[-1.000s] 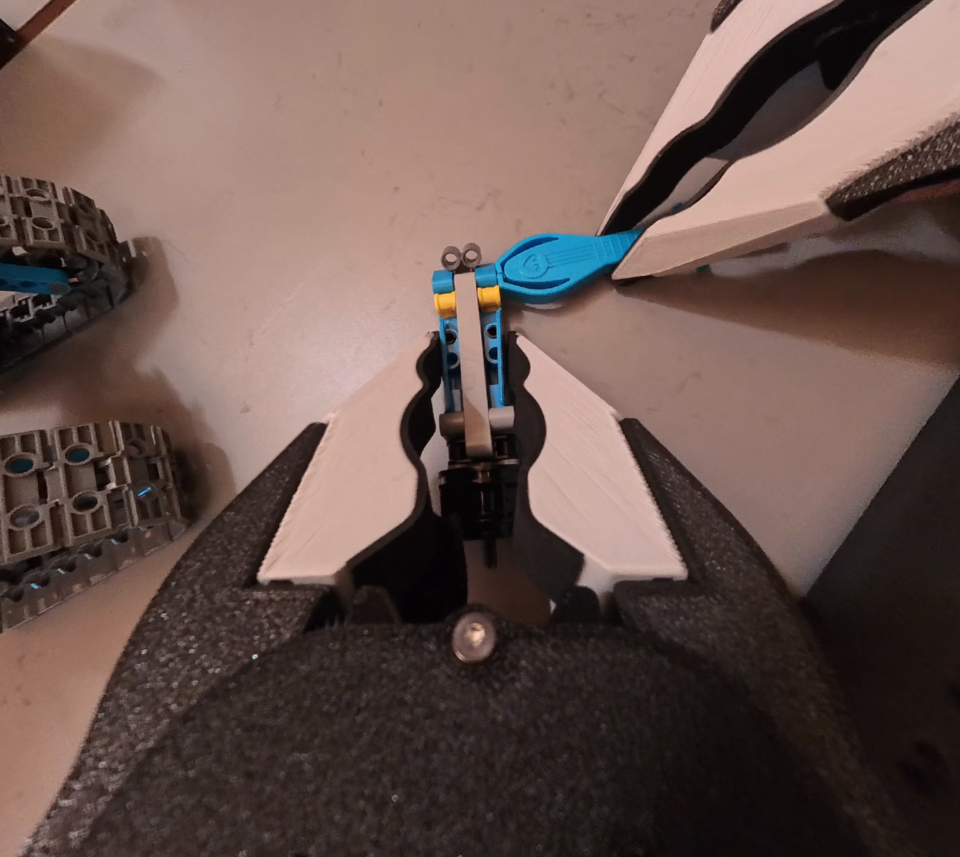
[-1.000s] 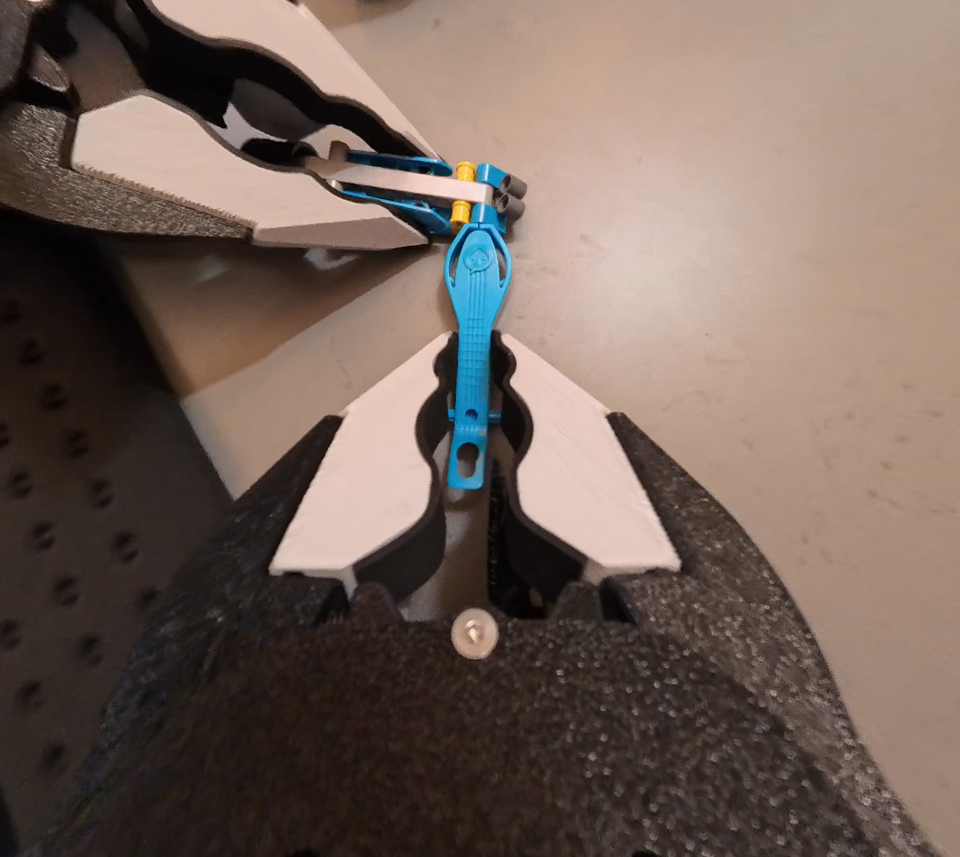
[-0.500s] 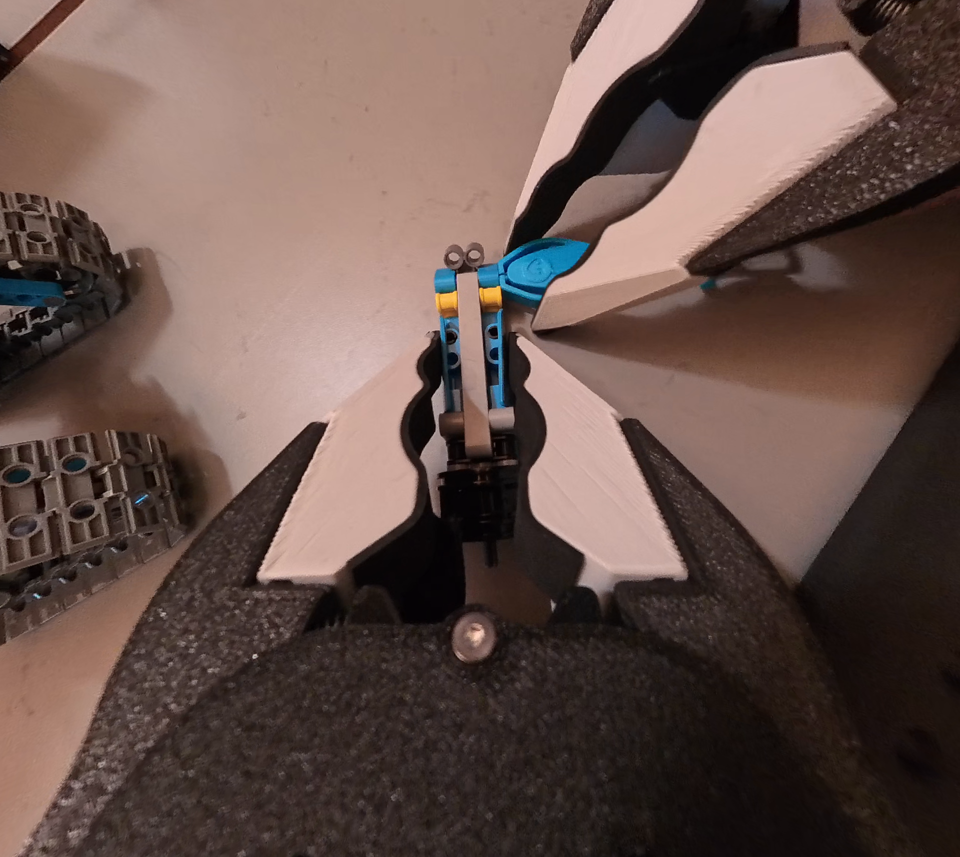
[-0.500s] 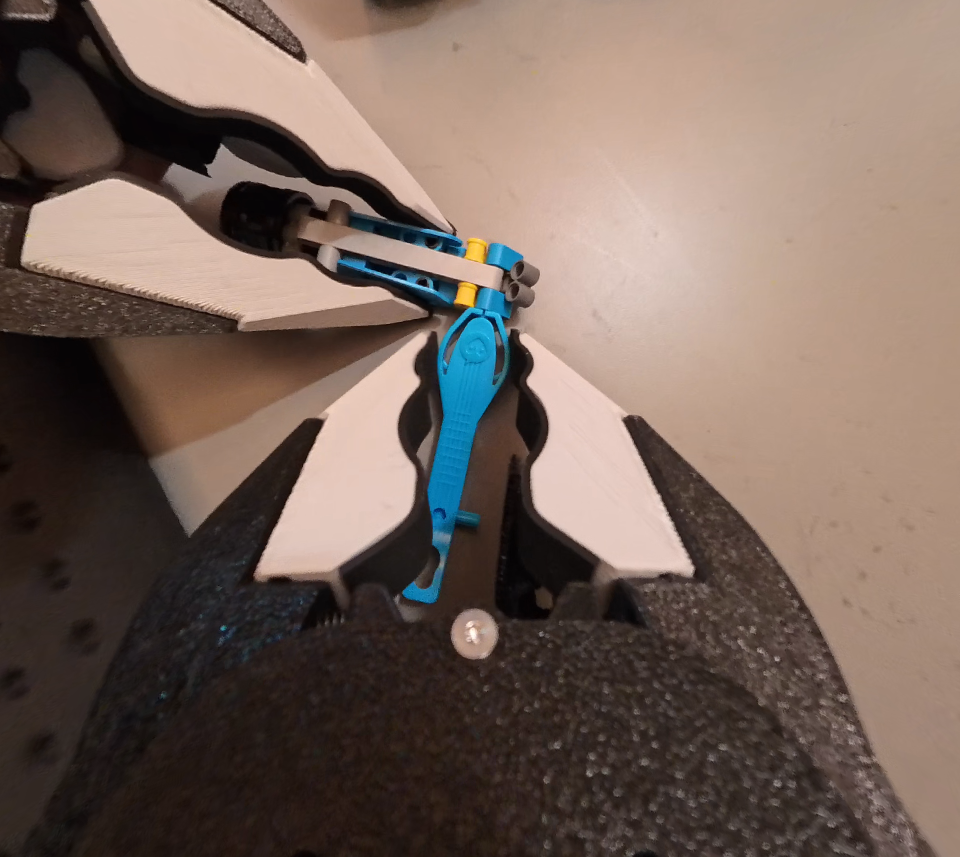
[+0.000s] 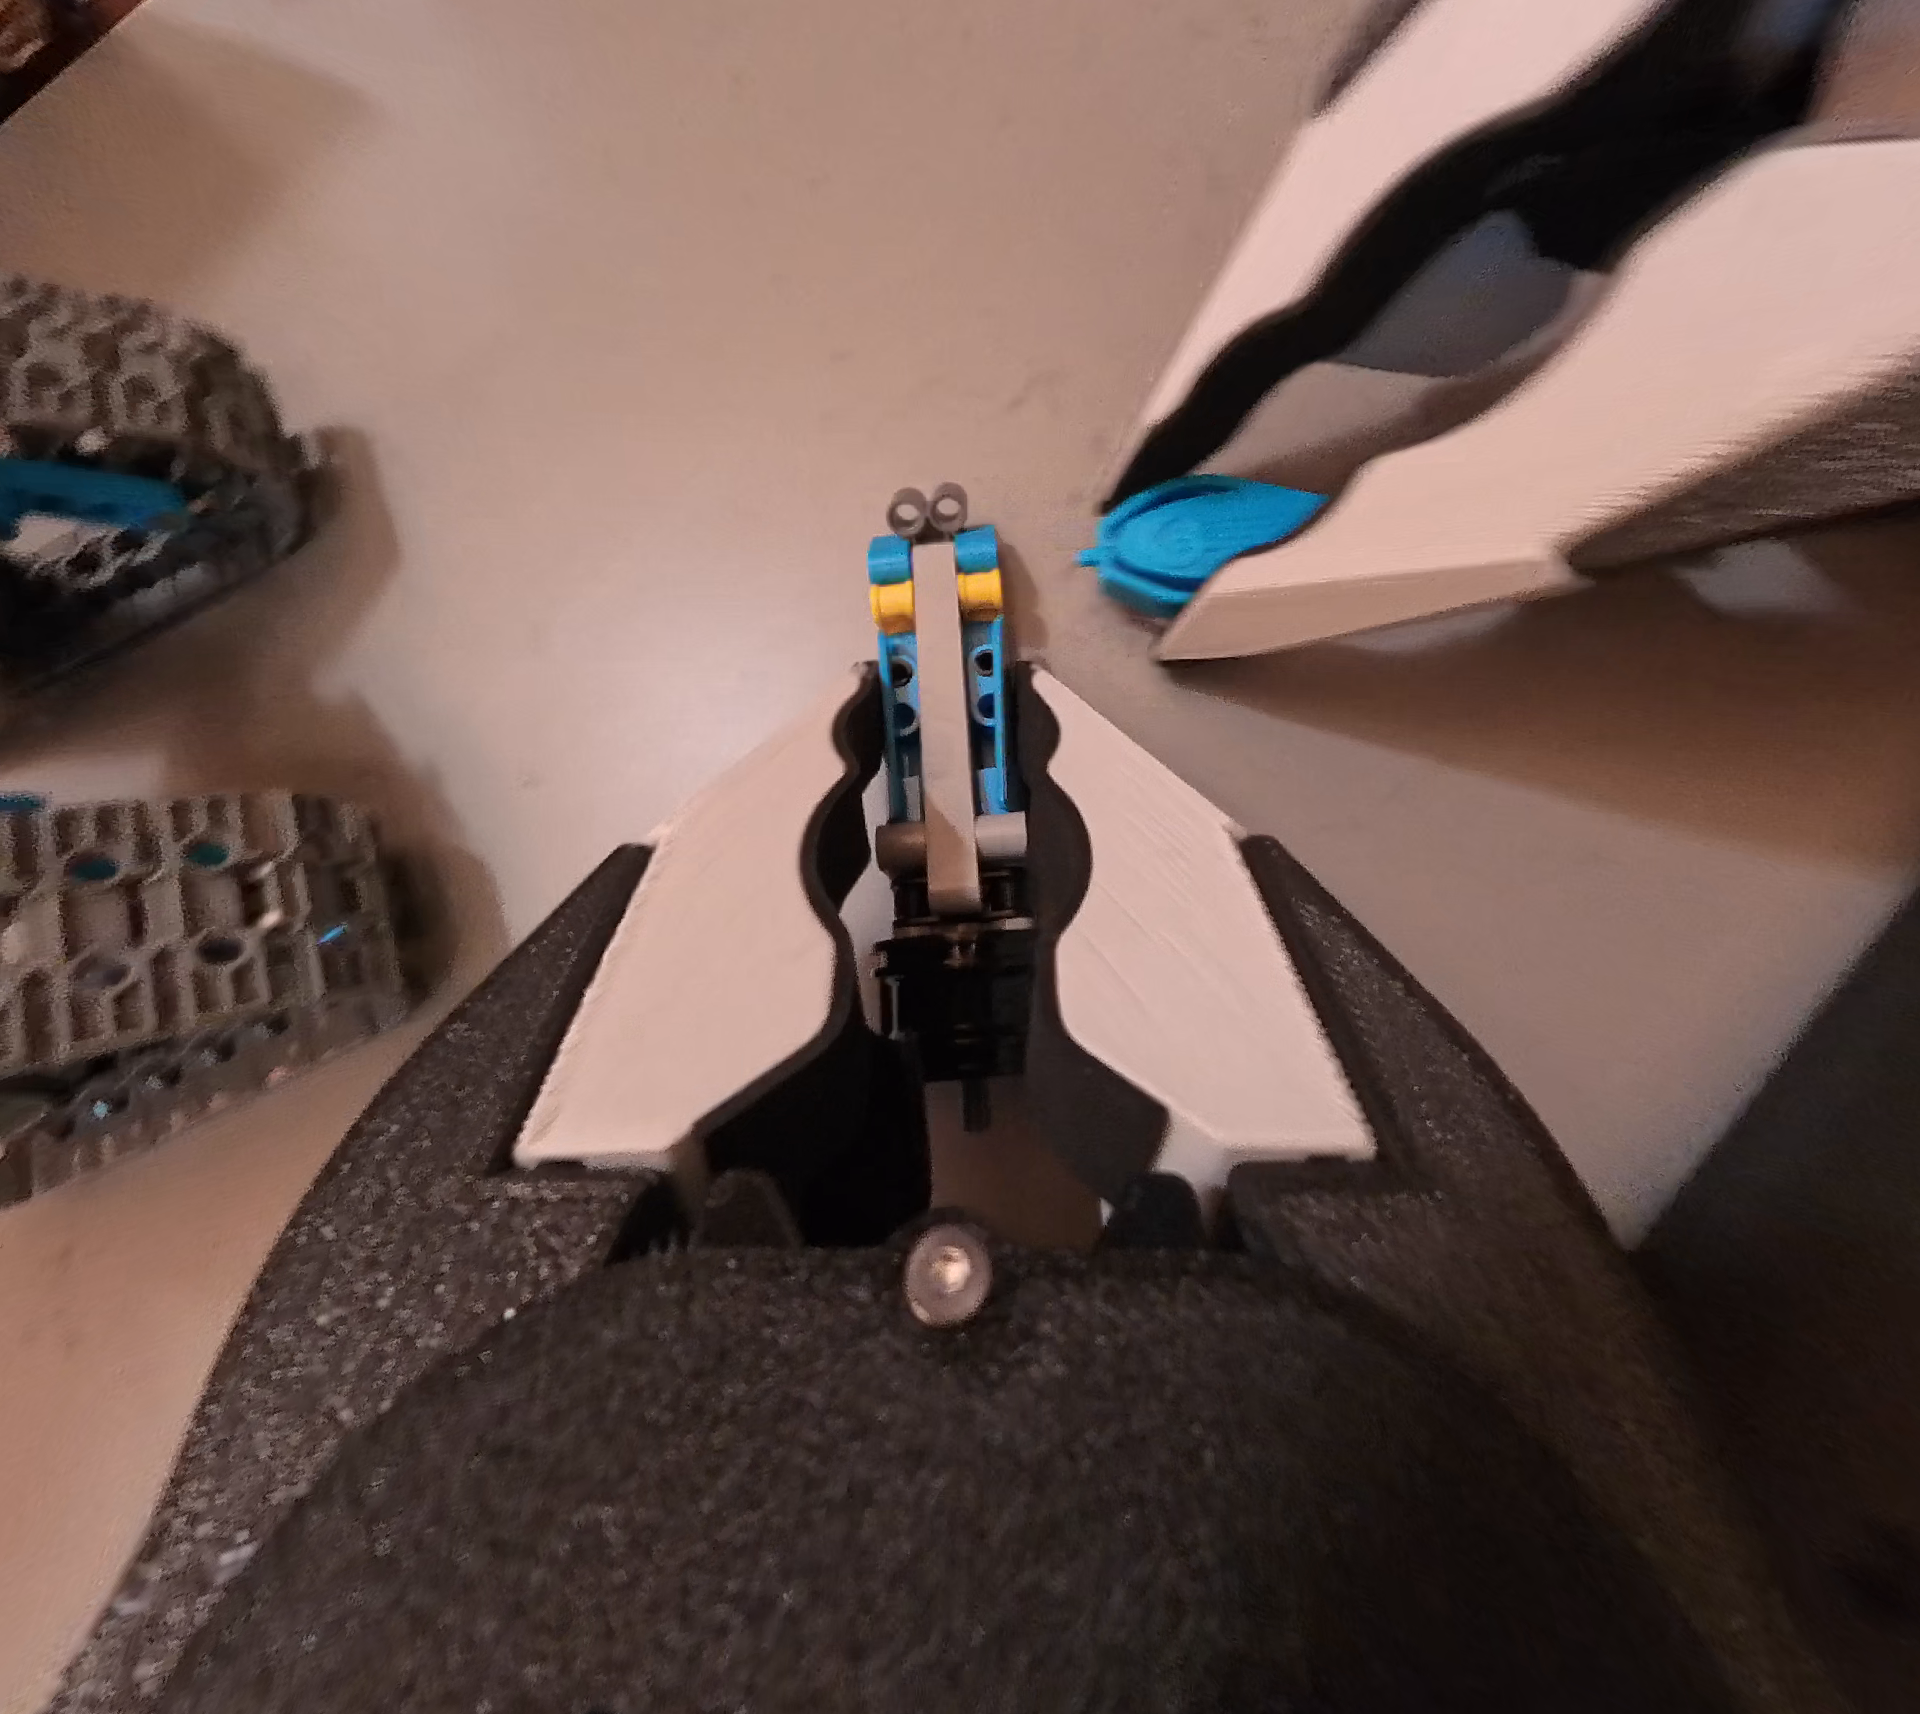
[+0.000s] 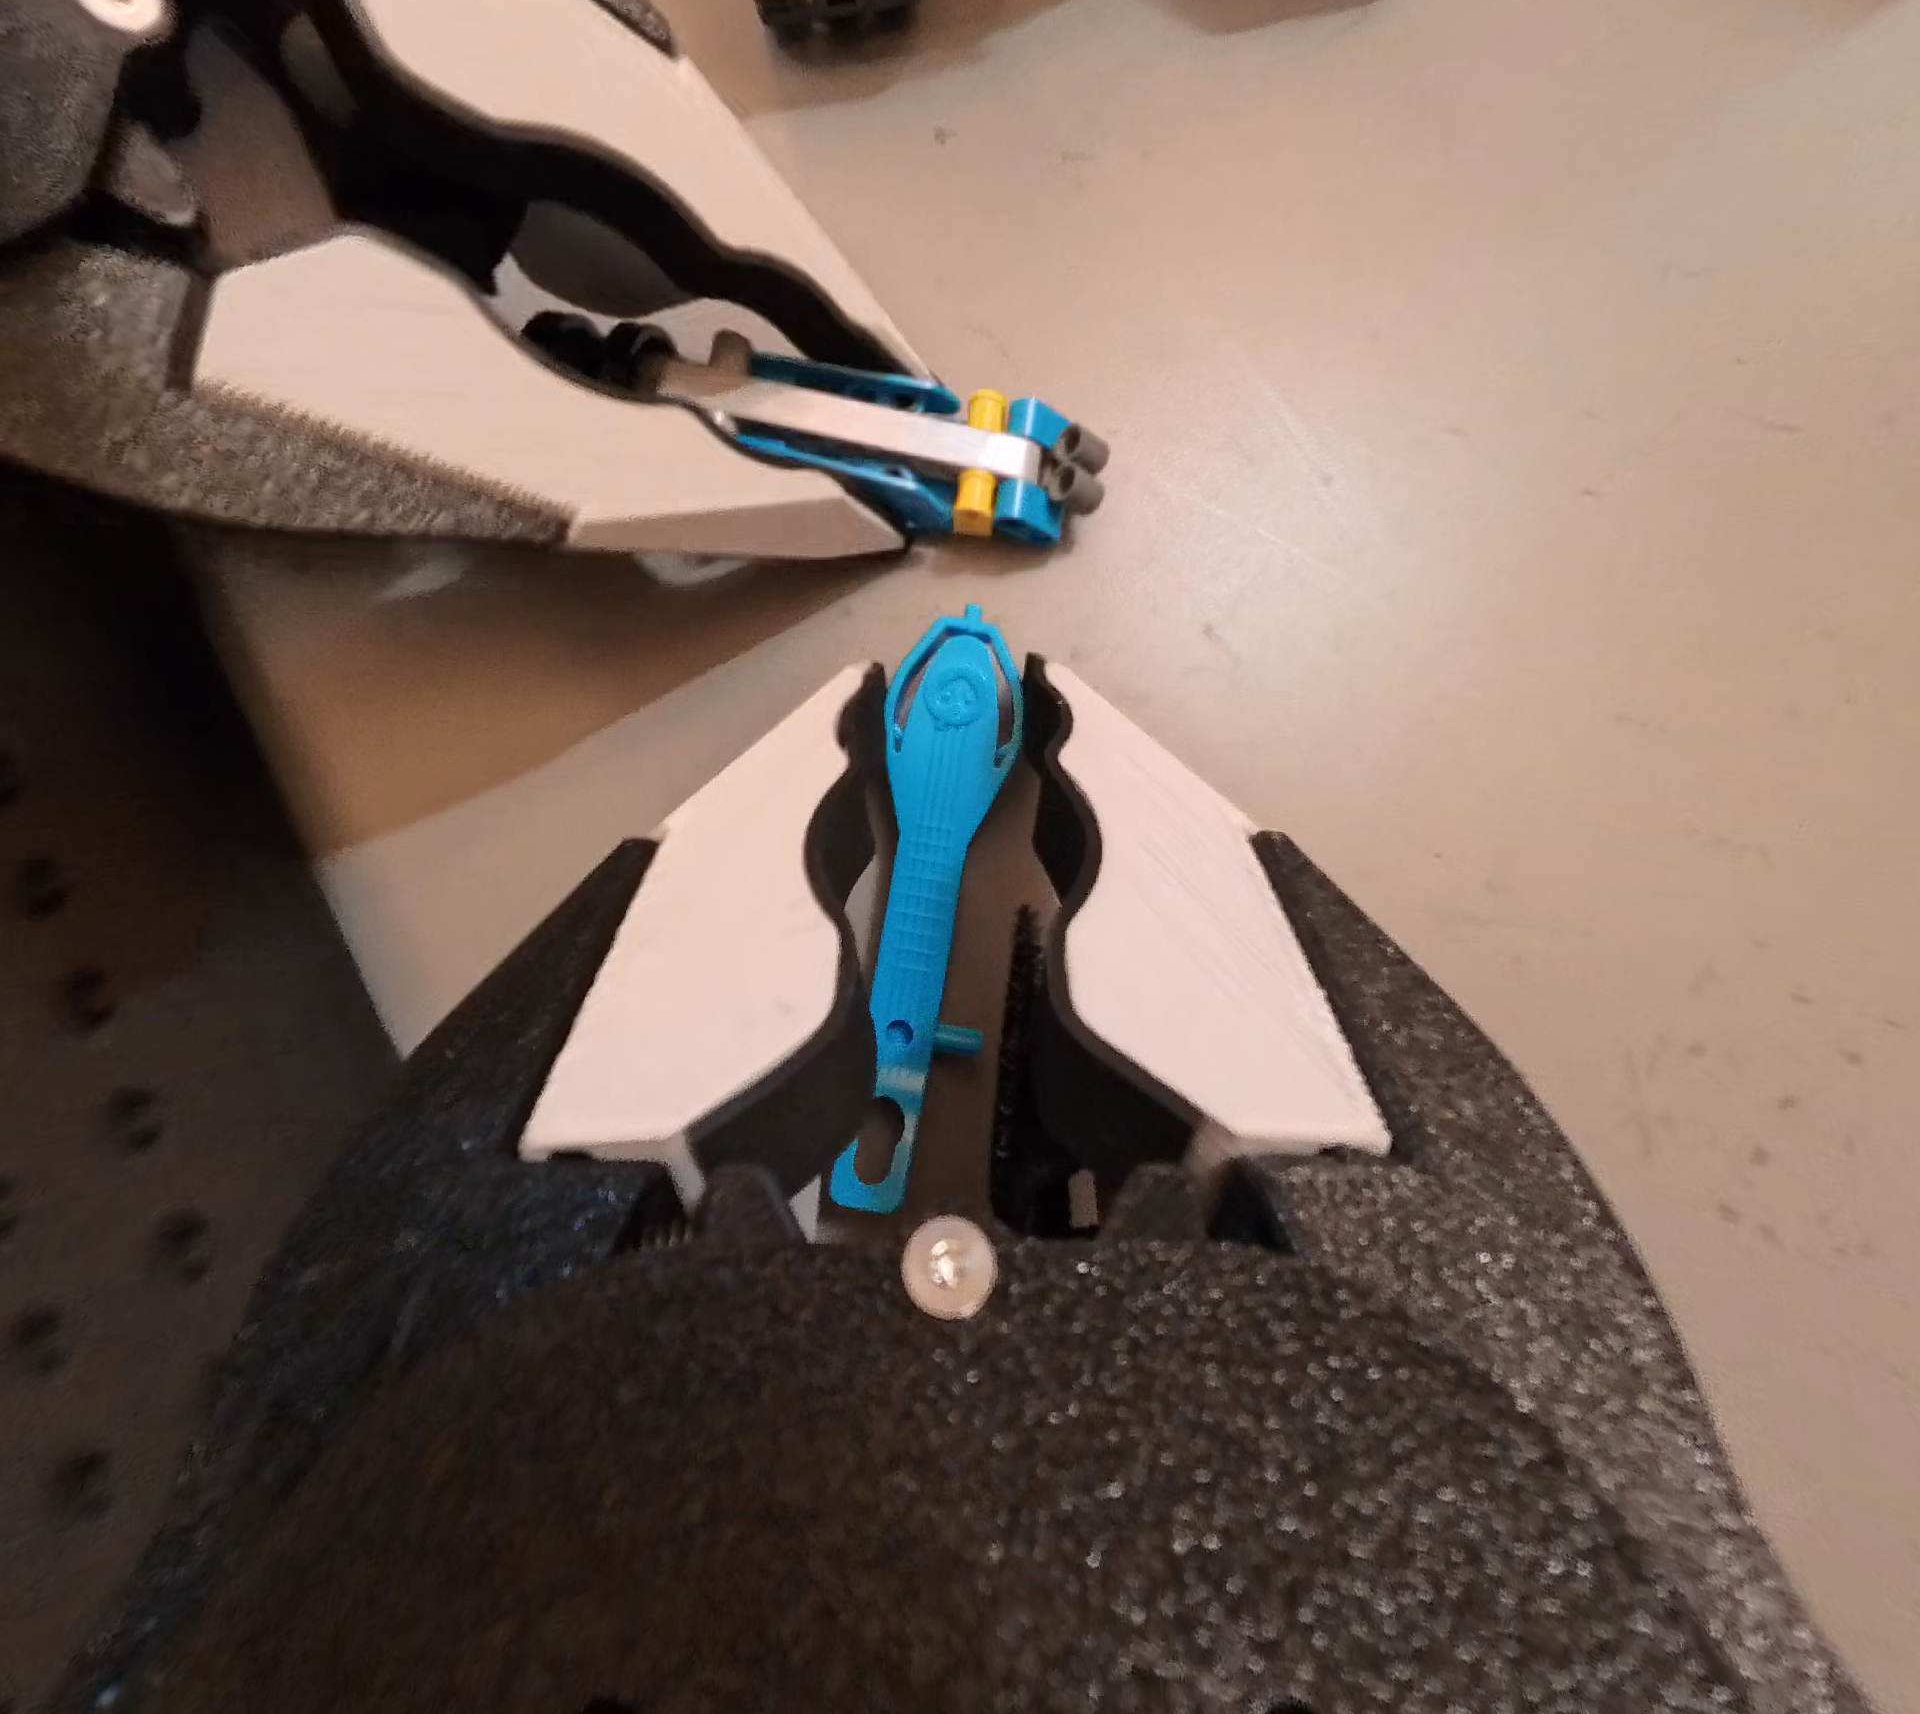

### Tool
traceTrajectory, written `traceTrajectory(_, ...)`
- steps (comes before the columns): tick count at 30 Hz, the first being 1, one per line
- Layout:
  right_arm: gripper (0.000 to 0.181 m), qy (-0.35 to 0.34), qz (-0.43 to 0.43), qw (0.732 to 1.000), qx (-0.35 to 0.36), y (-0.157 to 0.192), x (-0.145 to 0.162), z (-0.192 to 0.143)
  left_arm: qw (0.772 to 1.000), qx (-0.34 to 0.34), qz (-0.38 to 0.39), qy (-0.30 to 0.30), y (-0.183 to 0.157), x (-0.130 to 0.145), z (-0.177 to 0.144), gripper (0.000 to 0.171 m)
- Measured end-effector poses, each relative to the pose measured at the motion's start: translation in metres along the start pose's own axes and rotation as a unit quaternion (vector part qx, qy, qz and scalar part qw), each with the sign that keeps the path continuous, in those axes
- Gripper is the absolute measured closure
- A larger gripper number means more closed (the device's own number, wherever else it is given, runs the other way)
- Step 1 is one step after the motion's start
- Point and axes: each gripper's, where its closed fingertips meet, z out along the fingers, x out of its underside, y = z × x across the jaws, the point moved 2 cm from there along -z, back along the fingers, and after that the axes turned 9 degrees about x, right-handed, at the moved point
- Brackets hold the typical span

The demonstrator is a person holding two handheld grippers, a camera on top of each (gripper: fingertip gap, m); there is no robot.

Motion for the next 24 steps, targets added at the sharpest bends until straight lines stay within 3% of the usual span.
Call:
traceTrajectory(3, 0.157, -0.001, 0.004, 1.0, 0.0, -0.0008, 0.0015, -0.0008, 0.999, 0.031, -0.015, -0.004, -0.0025, 0.0004, -0.0004, 0.148)
traceTrajectory(24, 0.147, -0.025, -0.074, 0.995, 0.063, -0.0034, 0.0065, -0.0064, 0.999, 0.03, 0.009, -0.002, -0.0071, -0.0002, -0.0001, 0.147)
